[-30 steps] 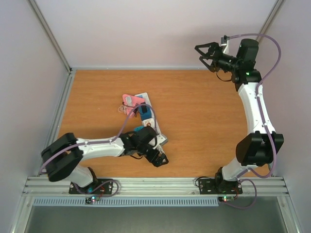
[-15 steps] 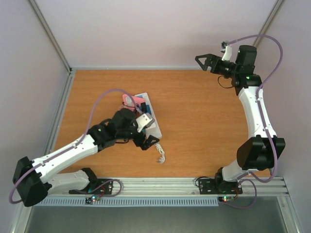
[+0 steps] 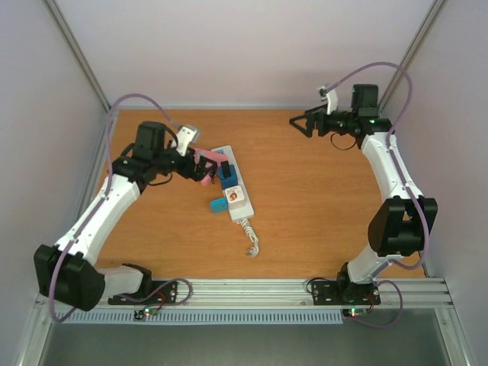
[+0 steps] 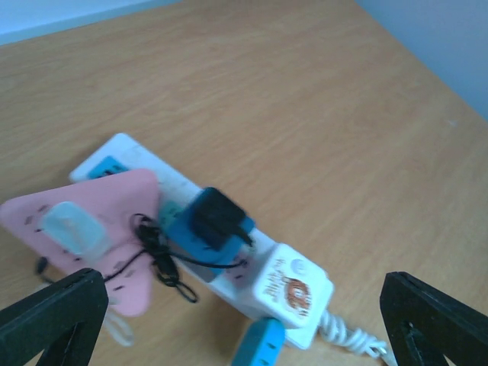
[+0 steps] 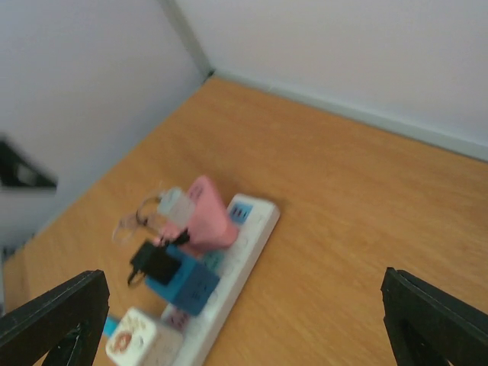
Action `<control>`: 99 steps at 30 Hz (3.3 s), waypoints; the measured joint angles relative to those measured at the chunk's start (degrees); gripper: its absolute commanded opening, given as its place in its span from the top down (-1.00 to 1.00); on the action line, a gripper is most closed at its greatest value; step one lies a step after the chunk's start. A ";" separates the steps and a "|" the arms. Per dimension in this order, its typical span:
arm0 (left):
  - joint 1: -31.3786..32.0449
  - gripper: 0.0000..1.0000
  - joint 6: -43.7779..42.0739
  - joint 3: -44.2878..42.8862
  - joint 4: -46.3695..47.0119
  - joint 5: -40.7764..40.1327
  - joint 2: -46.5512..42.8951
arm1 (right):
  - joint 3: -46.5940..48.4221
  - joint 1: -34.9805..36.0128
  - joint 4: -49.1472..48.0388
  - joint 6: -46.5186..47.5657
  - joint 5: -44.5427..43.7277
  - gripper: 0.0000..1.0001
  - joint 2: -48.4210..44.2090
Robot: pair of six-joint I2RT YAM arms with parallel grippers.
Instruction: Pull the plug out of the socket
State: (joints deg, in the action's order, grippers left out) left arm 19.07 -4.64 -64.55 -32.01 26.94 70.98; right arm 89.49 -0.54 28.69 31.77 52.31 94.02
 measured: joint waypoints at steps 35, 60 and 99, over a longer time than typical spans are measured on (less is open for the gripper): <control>-21.22 -0.99 5.73 -6.12 0.52 12.35 13.49 | -14.05 25.16 9.46 59.76 1.97 -0.83 14.62; -21.24 -0.99 8.33 -4.96 2.99 -5.07 12.52 | -13.44 30.16 2.27 61.64 -0.70 0.04 19.58; -12.13 -0.83 -27.71 0.87 -4.52 11.26 11.69 | -26.69 26.95 9.38 49.07 2.97 -0.65 -4.37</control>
State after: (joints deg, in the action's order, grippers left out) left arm 6.94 -32.36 -63.68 -36.53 38.20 82.67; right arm 62.81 26.41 38.06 80.84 55.29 89.65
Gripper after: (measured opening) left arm 0.941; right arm 0.845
